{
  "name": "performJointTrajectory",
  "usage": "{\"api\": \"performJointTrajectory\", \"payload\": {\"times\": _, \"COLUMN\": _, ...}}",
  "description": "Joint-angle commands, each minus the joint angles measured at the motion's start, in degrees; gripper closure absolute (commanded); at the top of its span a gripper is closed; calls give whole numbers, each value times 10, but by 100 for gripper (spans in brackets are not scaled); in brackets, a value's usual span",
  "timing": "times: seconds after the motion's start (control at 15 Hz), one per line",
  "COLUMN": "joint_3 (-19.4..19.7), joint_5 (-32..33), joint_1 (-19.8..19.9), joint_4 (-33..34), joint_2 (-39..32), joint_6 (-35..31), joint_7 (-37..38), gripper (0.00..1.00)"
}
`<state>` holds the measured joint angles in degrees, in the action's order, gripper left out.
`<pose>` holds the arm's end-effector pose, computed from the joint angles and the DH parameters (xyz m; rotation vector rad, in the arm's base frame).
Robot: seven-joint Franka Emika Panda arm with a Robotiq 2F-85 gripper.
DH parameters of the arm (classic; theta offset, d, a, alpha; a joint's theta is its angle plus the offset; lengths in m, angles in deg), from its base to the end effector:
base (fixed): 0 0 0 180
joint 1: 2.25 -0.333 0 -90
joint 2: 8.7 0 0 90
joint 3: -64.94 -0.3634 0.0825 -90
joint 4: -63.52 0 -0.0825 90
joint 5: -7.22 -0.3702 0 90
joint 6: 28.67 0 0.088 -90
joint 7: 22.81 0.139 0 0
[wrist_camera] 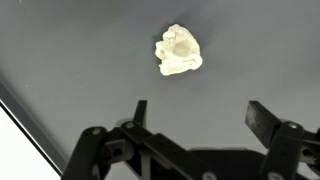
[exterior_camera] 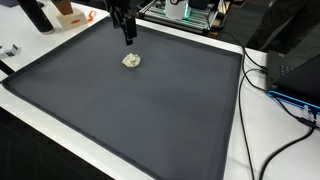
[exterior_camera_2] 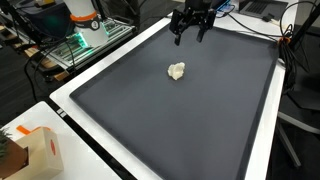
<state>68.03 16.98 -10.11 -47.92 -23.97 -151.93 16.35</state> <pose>0.6002 0.0401 0.3638 2.8836 -0.7376 0.0025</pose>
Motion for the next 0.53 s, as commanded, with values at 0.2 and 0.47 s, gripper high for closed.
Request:
{"api": "performJointTrajectory", "payload": {"times": 0.2, "joint_3": -8, "joint_5": -24, "joint_1": 19, "joint_4": -21, "joint_2": 55, "joint_6": 4, "joint_7": -7, "gripper": 0}}
{"api": "performJointTrajectory", "payload": {"times": 0.47, "joint_3": -8, "joint_5": -7, "joint_1": 19, "joint_4": 0, "joint_2": 44, "joint_6": 1, "joint_7": -3, "gripper": 0}}
